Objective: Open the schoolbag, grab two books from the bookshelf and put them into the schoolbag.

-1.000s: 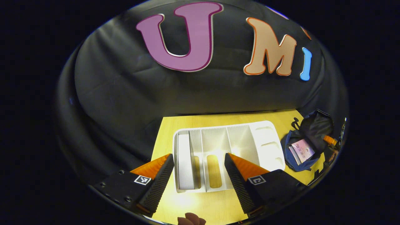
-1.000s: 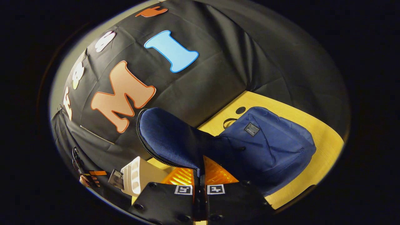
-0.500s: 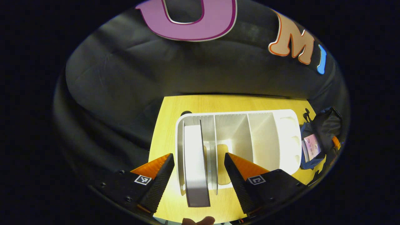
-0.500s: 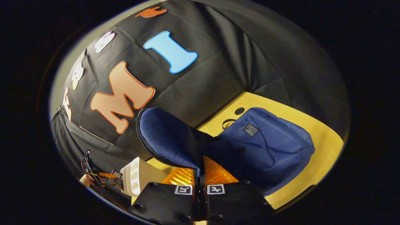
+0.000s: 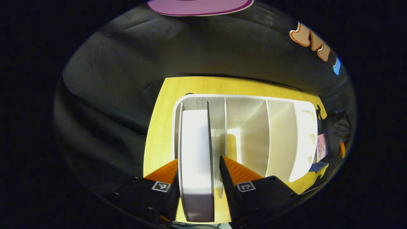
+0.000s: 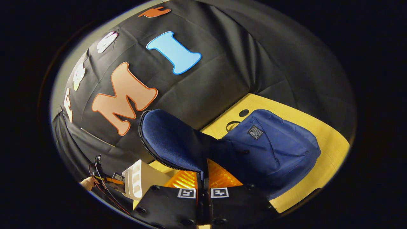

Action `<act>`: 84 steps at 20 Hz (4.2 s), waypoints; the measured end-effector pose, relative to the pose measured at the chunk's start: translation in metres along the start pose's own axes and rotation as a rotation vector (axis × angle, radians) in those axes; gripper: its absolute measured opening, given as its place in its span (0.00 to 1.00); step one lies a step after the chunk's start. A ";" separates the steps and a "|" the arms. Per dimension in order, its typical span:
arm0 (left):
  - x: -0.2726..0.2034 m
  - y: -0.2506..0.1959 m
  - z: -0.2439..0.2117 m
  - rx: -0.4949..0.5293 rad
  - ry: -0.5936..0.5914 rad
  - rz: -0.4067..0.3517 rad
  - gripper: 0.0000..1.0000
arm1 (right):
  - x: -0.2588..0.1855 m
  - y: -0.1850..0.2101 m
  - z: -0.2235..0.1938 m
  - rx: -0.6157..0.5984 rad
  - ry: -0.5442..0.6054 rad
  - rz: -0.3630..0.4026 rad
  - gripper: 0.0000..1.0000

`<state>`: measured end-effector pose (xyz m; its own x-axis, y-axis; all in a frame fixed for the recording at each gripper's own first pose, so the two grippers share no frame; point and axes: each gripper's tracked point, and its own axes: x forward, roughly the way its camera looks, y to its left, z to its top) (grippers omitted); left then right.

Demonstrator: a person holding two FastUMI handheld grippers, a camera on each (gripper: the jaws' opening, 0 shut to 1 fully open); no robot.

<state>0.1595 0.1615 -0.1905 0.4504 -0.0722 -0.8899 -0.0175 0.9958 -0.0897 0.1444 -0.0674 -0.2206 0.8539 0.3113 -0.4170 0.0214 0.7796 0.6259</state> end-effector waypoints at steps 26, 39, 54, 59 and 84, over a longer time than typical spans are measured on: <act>-0.143 0.029 0.057 -0.225 -0.281 -0.158 0.35 | -0.001 -0.002 0.001 0.025 -0.004 0.005 0.03; -0.162 -0.024 0.036 -0.696 -0.329 -0.664 0.34 | -0.001 -0.002 -0.004 0.029 0.012 -0.007 0.03; -0.117 -0.316 0.001 -0.586 -0.110 -1.010 0.35 | 0.000 -0.001 -0.001 0.008 0.005 -0.005 0.03; -0.091 -0.403 -0.008 -0.504 -0.028 -0.999 0.36 | -0.003 0.000 0.005 0.005 -0.013 0.017 0.03; 0.007 -0.578 -0.082 -0.704 0.243 -0.922 0.58 | -0.009 -0.004 0.015 0.002 -0.007 0.098 0.04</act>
<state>0.0993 -0.4192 -0.1821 0.3703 -0.8309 -0.4153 -0.2963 0.3181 -0.9006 0.1447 -0.0816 -0.2095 0.8555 0.3822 -0.3493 -0.0612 0.7446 0.6647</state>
